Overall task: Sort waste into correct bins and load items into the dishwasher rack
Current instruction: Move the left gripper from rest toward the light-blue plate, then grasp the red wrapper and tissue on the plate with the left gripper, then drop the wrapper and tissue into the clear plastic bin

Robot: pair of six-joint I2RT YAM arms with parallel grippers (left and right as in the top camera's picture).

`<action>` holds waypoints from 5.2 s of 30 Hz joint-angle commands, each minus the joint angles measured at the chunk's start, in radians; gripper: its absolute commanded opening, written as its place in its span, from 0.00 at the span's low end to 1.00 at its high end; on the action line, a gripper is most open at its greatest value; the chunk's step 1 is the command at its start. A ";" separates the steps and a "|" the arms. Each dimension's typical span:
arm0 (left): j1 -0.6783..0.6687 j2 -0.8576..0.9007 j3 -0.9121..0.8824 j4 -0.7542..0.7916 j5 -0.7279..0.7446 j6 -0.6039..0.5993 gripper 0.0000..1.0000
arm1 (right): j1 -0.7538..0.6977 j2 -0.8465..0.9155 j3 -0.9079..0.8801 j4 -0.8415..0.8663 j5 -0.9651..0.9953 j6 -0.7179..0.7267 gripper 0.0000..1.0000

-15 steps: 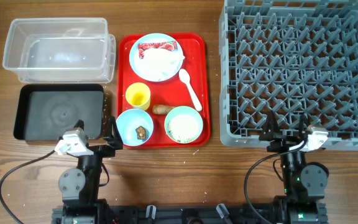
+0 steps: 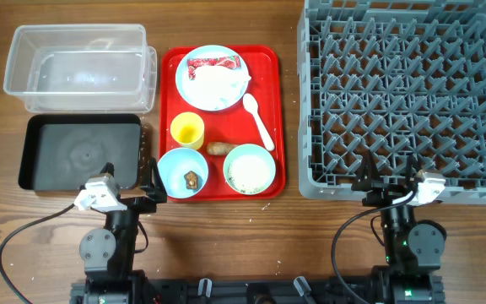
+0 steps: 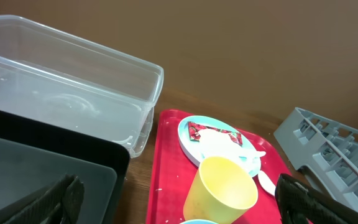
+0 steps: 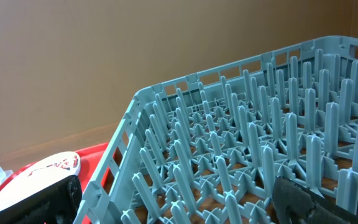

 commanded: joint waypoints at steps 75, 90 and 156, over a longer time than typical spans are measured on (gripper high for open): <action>-0.242 2.281 2.079 -0.865 0.279 0.818 1.00 | 0.000 1.305 1.305 -0.885 -0.394 -0.305 0.99; -0.248 2.492 2.078 -0.854 0.173 1.249 1.00 | 0.000 1.321 1.305 -0.895 -0.394 -0.306 1.00; -0.105 2.064 2.134 -1.383 0.180 0.284 0.94 | 0.000 1.321 1.305 -0.856 -0.398 -0.237 1.00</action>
